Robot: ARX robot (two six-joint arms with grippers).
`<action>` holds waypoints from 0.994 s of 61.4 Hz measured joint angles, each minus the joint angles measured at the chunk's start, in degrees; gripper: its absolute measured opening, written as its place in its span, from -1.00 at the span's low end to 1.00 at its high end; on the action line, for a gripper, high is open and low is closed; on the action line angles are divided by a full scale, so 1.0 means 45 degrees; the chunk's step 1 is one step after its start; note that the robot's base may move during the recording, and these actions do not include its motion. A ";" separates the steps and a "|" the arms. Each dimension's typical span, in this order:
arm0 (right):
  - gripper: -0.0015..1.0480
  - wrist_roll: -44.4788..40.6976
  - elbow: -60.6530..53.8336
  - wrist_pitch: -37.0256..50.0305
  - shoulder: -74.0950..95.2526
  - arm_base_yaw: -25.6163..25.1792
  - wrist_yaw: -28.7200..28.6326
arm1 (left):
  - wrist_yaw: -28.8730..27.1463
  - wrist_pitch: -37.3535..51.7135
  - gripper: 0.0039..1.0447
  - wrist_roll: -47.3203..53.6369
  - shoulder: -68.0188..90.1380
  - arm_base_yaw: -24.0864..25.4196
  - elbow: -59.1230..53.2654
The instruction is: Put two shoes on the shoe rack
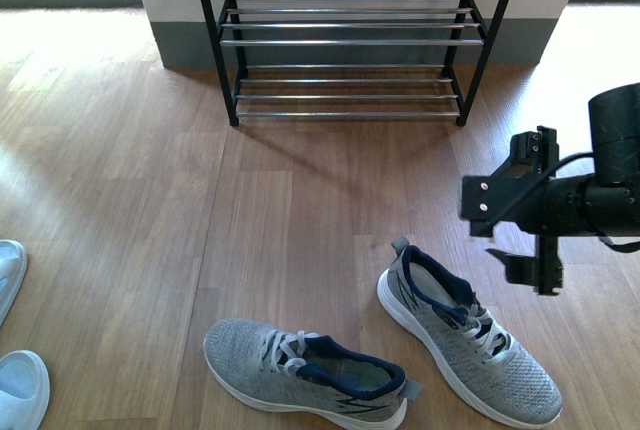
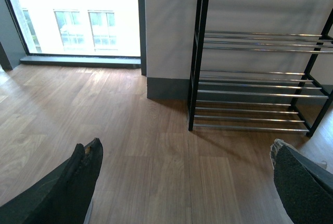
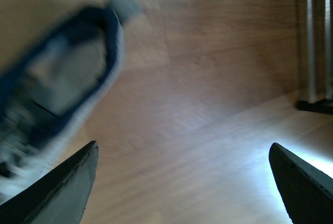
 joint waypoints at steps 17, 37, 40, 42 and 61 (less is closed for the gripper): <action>0.82 0.6615 0.0491 -0.0928 0.0709 0.1671 0.0481 | 0.0000 0.0000 0.83 0.0000 0.0000 0.0000 0.0000; 0.82 0.8573 0.3317 -0.1263 0.3181 0.0976 0.1987 | 0.0000 0.0000 0.83 0.0000 0.0000 0.0000 0.0000; 0.82 0.9054 0.3478 -0.1617 0.3215 0.0826 0.1909 | 0.0000 0.0000 0.83 0.0000 0.0000 0.0000 0.0000; 0.82 0.9384 0.3487 -0.1739 0.3211 0.0772 0.1773 | 0.0000 0.0000 0.83 0.0000 0.0000 0.0000 0.0000; 0.82 1.3746 0.0981 -0.0631 0.0845 0.0981 0.0597 | 0.0000 0.0000 0.83 0.0000 0.0000 0.0000 0.0000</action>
